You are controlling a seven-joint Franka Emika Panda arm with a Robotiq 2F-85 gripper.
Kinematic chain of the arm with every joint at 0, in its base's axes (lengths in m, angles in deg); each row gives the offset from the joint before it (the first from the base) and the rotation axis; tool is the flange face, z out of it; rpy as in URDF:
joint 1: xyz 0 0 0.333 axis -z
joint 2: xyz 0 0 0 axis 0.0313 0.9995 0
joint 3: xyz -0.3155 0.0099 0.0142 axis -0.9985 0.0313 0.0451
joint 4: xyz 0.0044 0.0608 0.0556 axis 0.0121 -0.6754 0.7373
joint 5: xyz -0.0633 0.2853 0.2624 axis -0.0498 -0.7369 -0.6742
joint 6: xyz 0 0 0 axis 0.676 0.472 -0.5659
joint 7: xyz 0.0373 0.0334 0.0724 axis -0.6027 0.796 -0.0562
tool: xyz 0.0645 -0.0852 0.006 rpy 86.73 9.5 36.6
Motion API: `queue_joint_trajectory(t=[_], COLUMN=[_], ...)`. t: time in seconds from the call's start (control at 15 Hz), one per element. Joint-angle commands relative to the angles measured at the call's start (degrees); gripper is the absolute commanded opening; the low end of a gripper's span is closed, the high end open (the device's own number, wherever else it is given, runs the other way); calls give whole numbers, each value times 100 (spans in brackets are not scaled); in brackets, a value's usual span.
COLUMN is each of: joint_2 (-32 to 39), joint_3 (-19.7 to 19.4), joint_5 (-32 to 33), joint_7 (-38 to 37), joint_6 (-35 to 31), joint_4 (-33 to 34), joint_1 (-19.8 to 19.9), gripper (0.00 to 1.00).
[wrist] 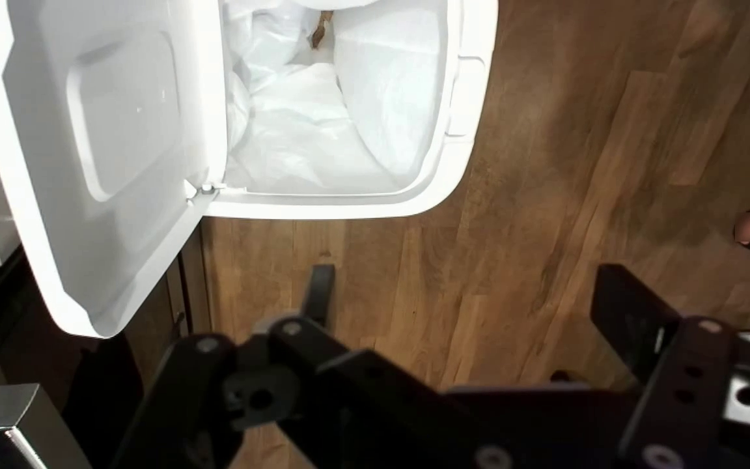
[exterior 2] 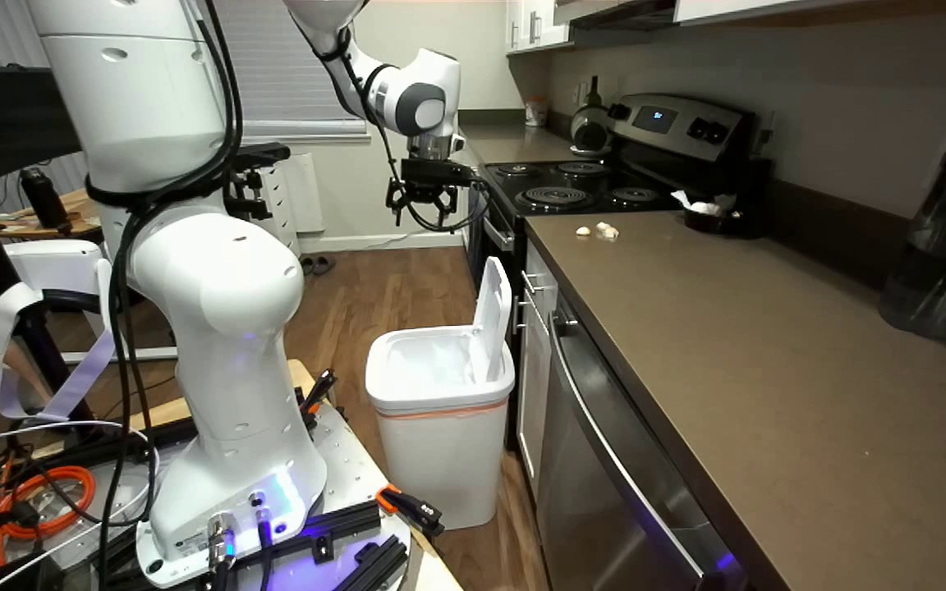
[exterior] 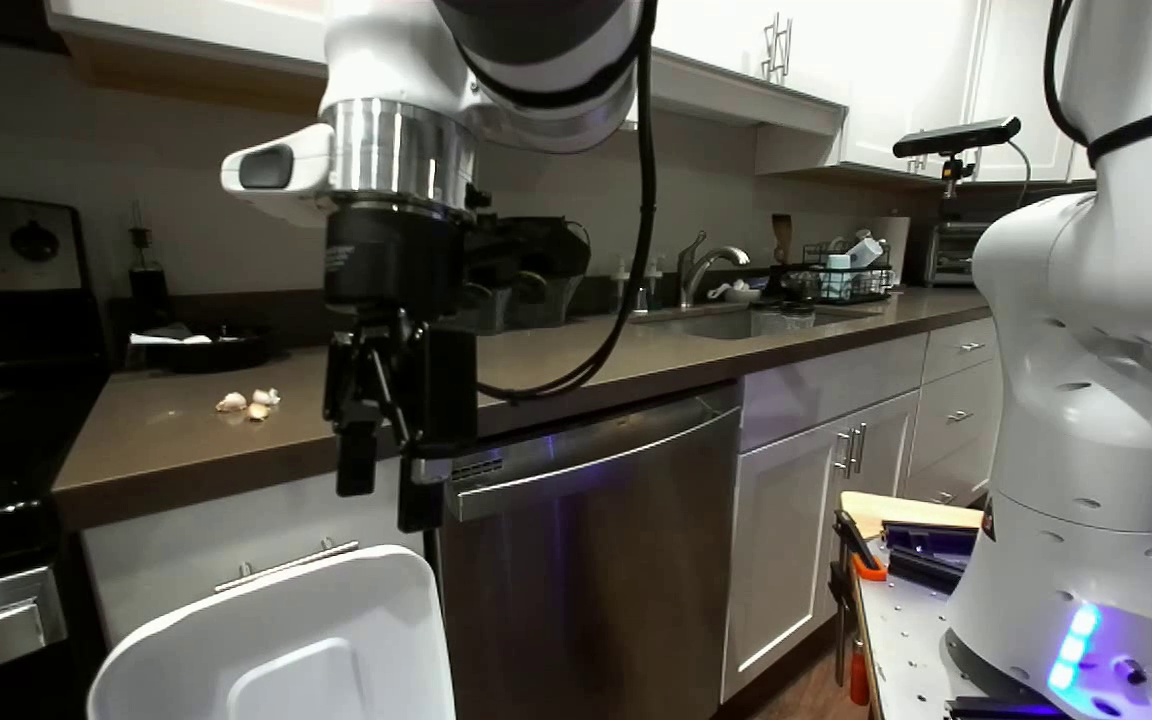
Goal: Throw the pice of paper in the white bin
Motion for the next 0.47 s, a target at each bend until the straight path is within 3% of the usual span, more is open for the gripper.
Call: queue_joint_trajectory(t=[0.0,0.4], joint_2=[-99,-14], joint_3=[3,12], joint_5=[-160,1], joint_7=[41,-7], joint_6=[254,295], joint_4=[3,19], joint_1=[46,24], gripper=[100,100])
